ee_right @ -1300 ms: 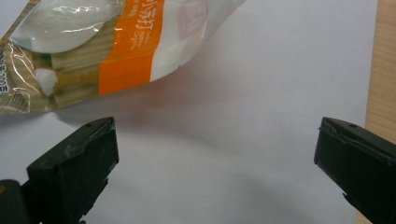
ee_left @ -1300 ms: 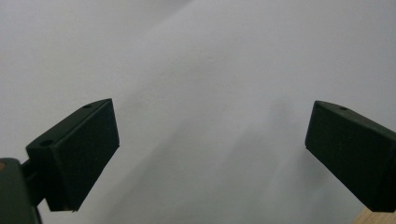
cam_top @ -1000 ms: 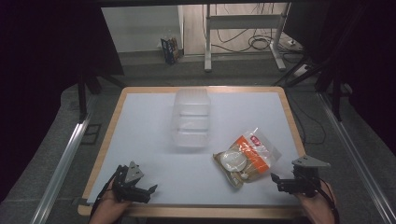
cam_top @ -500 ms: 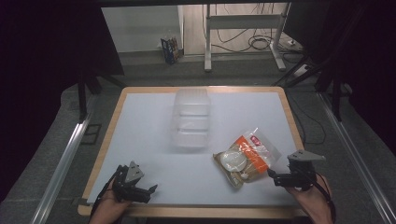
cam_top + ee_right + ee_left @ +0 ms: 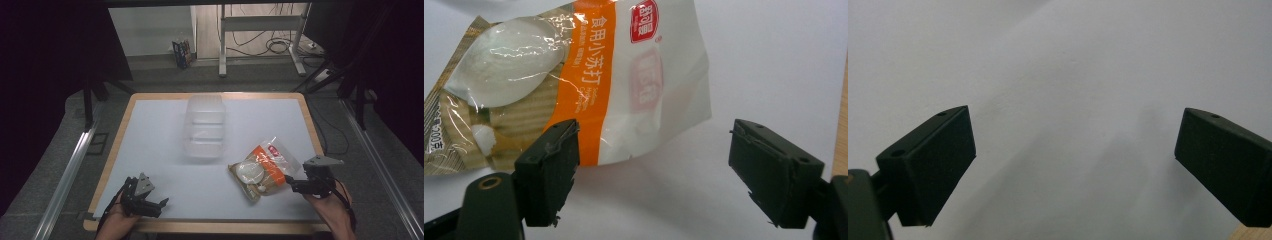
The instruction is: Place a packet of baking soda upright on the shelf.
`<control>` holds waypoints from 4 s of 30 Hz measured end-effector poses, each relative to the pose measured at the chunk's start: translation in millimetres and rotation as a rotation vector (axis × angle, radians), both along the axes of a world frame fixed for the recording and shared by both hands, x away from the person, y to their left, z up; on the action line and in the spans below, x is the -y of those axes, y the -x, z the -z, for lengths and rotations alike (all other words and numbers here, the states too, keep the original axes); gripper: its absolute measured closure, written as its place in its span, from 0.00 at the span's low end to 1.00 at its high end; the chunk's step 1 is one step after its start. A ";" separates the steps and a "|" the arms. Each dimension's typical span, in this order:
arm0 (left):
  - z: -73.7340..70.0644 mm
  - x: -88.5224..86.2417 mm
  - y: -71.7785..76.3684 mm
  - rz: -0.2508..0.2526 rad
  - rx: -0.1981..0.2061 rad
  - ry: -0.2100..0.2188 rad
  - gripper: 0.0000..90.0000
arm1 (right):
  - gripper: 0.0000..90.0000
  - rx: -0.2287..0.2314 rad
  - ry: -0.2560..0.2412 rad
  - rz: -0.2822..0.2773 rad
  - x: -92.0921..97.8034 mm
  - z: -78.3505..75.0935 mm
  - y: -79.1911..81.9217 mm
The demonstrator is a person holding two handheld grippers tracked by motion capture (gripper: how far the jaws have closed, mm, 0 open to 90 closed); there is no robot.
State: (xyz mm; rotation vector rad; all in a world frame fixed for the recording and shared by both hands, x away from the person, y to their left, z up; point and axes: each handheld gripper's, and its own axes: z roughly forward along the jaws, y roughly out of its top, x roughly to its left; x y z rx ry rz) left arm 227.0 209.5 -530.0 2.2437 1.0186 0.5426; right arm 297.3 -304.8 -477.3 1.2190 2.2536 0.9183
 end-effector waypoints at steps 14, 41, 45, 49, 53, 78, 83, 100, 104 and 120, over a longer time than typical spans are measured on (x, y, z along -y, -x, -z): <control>0.2 0.5 0.1 -0.001 0.001 -0.003 0.03 | 0.30 -0.037 0.031 -0.030 -11.6 -0.5 -19.2; 0.2 0.4 0.3 0.001 0.002 -0.005 0.03 | 0.51 -0.152 0.002 -0.155 -49.8 6.3 -66.0; 0.1 0.5 0.4 0.001 0.003 -0.005 0.03 | 0.64 -0.160 0.025 -0.179 -55.8 5.6 -68.7; 0.2 0.5 0.4 0.002 0.003 -0.006 0.03 | 0.86 -0.134 0.074 -0.187 -59.7 3.3 -67.6; 0.2 0.7 0.5 0.002 0.003 -0.008 0.03 | 0.98 -0.124 0.052 -0.176 -58.3 -2.8 -66.4; 0.2 0.7 0.6 0.004 0.007 -0.011 0.03 | 0.99 -0.014 -0.007 -0.345 -101.4 -78.1 -38.6; 0.2 0.7 0.5 0.004 0.007 -0.010 0.03 | 0.99 0.002 0.021 -0.354 -108.7 -87.0 -41.8; -0.2 -0.5 0.4 0.007 0.005 -0.007 0.03 | 0.99 0.027 0.001 -0.357 -121.8 -116.3 -65.5; -0.2 -0.5 0.5 0.007 0.005 -0.007 0.03 | 0.99 0.040 0.003 -0.352 -124.9 -122.7 -70.5; -0.2 -0.9 0.5 0.007 0.006 -0.003 0.03 | 0.99 0.073 -0.031 -0.346 -138.0 -146.1 -92.5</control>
